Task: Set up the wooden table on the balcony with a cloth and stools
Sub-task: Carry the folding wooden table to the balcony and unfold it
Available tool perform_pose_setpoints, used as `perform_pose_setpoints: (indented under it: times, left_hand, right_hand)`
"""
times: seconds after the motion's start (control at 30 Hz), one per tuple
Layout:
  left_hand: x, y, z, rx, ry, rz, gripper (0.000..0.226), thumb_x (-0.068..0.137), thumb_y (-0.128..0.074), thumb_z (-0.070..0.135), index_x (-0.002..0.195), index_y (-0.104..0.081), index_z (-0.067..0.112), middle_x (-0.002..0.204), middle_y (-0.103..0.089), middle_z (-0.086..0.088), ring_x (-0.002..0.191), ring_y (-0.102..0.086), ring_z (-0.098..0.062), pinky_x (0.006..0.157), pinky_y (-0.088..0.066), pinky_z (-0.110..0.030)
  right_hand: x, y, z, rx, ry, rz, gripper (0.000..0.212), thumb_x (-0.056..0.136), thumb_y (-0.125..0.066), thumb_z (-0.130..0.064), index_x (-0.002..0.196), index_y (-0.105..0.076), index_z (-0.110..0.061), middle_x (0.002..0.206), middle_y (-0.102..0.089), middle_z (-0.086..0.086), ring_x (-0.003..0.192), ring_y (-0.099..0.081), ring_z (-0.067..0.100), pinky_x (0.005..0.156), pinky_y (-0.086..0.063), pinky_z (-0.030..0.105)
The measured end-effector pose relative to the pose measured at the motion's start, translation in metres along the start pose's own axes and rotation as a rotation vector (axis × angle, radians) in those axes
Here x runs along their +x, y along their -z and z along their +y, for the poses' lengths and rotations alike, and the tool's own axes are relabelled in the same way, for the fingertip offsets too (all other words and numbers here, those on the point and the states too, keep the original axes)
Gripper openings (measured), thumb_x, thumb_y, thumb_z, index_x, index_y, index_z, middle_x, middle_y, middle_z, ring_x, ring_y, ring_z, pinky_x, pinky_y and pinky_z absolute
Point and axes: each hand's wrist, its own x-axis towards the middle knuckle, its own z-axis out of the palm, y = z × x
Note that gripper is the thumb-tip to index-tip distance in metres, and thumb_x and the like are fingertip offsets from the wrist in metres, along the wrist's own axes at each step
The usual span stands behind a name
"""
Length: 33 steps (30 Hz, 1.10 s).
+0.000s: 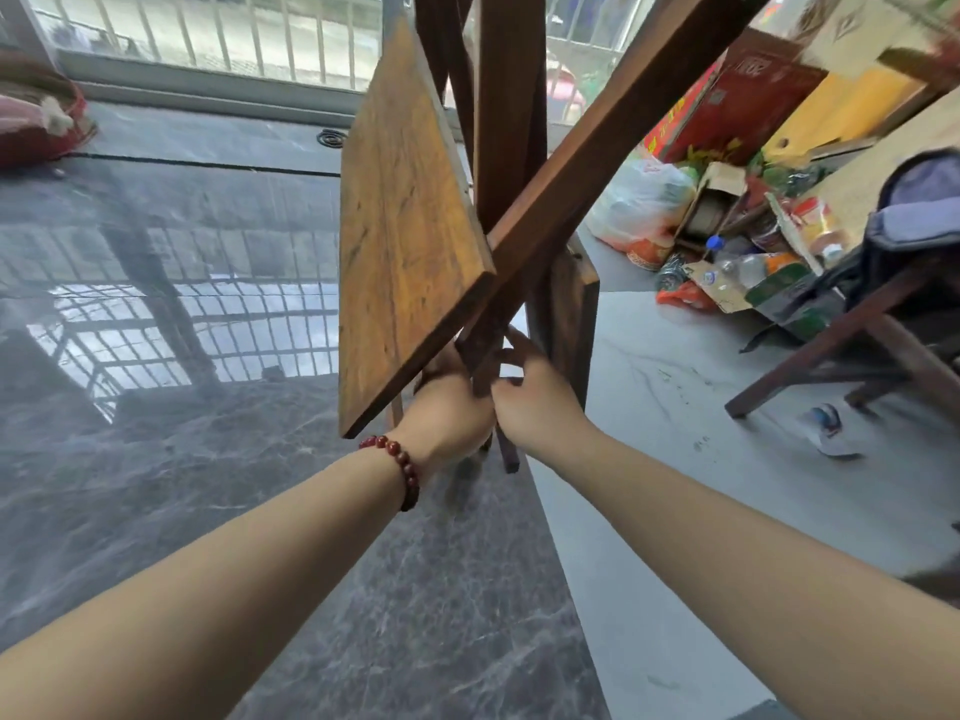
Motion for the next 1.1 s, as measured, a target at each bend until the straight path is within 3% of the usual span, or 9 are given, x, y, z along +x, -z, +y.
perform_pose_setpoints:
  times: [0.1, 0.3, 0.43, 0.5, 0.6, 0.7, 0.8, 0.9, 1.1]
  left_hand:
    - [-0.005, 0.003, 0.001, 0.030, -0.028, 0.032, 0.028, 0.089, -0.055, 0.022, 0.116, -0.048, 0.018, 0.096, -0.065, -0.002, 0.092, -0.063, -0.017, 0.083, -0.053, -0.034]
    - [-0.032, 0.019, 0.024, 0.210, -0.088, 0.015, 0.047, 0.088, -0.054, 0.019, 0.133, -0.043, 0.026, 0.112, -0.058, 0.006, 0.107, -0.055, -0.009, 0.084, -0.037, -0.018]
    - [-0.045, 0.024, 0.059, -0.386, 0.099, 0.069, 0.029, 0.090, -0.053, 0.005, 0.089, -0.057, 0.034, 0.096, -0.067, 0.009, 0.088, -0.062, 0.005, 0.079, -0.049, -0.012]
    - [-0.046, 0.022, 0.069, -0.834, 0.275, 0.137, 0.026, 0.087, -0.045, -0.002, 0.097, -0.060, 0.017, 0.107, -0.068, -0.010, 0.097, -0.063, -0.015, 0.083, -0.052, -0.028]
    - [-0.051, 0.017, 0.073, -1.240, 0.370, 0.227, 0.020, 0.087, -0.041, 0.009, 0.103, -0.051, 0.007, 0.101, -0.063, -0.012, 0.095, -0.058, -0.023, 0.087, -0.047, -0.032]
    - [-0.053, 0.017, 0.069, -1.282, 0.411, 0.278, 0.043, 0.093, -0.040, 0.040, 0.110, -0.054, 0.003, 0.109, -0.063, -0.012, 0.103, -0.060, -0.023, 0.092, -0.047, -0.033]
    - [-0.048, 0.021, 0.066, -1.272, 0.461, 0.304, 0.059, 0.092, -0.038, 0.057, 0.109, -0.057, 0.004, 0.104, -0.063, -0.010, 0.097, -0.061, -0.021, 0.081, -0.050, -0.030]
    - [-0.041, 0.024, 0.067, -1.292, 0.494, 0.292, 0.055, 0.093, -0.037, 0.056, 0.094, -0.057, 0.005, 0.082, -0.059, -0.005, 0.076, -0.058, -0.016, 0.072, -0.048, -0.024]
    - [-0.027, 0.020, 0.083, -1.444, 0.473, 0.371, 0.041, 0.095, -0.042, 0.040, 0.075, -0.054, 0.006, 0.062, -0.053, -0.003, 0.055, -0.053, -0.009, 0.052, -0.047, -0.017]
  right_hand:
    - [-0.008, 0.009, -0.001, -0.001, 0.067, -0.052, 0.041, 0.097, -0.043, -0.019, 0.135, -0.040, -0.032, 0.131, -0.054, -0.006, 0.115, -0.054, 0.017, 0.087, -0.044, 0.025]
    - [-0.005, 0.021, -0.007, -0.149, 0.158, -0.157, 0.040, 0.093, -0.047, -0.015, 0.132, -0.043, -0.018, 0.127, -0.055, 0.004, 0.109, -0.055, 0.023, 0.078, -0.039, 0.024]
    - [-0.008, 0.030, -0.008, 0.111, 0.097, -0.119, 0.031, 0.094, -0.047, -0.025, 0.125, -0.049, -0.027, 0.114, -0.058, -0.012, 0.113, -0.054, 0.017, 0.098, -0.045, 0.034]
    - [-0.011, 0.030, -0.002, 0.435, -0.011, -0.117, 0.020, 0.091, -0.049, -0.025, 0.107, -0.061, -0.025, 0.102, -0.067, -0.010, 0.104, -0.062, 0.016, 0.098, -0.048, 0.038]
    - [-0.015, 0.036, 0.002, 1.002, -0.209, -0.189, 0.013, 0.090, -0.053, -0.016, 0.087, -0.065, -0.013, 0.086, -0.070, 0.003, 0.089, -0.066, 0.016, 0.082, -0.053, 0.027]
    - [-0.020, 0.048, 0.000, 1.296, -0.303, -0.227, 0.013, 0.091, -0.053, -0.015, 0.089, -0.062, -0.005, 0.084, -0.063, 0.008, 0.082, -0.060, 0.018, 0.078, -0.053, 0.024]
    - [-0.022, 0.055, -0.005, 1.424, -0.323, -0.228, 0.023, 0.090, -0.054, -0.022, 0.099, -0.061, -0.001, 0.094, -0.061, 0.013, 0.095, -0.061, 0.023, 0.083, -0.052, 0.027]
    - [-0.022, 0.057, -0.011, 1.515, -0.366, -0.224, 0.038, 0.088, -0.056, -0.034, 0.105, -0.060, 0.000, 0.097, -0.061, 0.014, 0.100, -0.061, 0.025, 0.078, -0.053, 0.027]
    - [-0.009, 0.049, -0.020, 1.451, -0.440, -0.152, 0.054, 0.084, -0.057, -0.058, 0.084, -0.062, -0.004, 0.065, -0.063, 0.006, 0.055, -0.061, 0.015, 0.049, -0.050, 0.019]
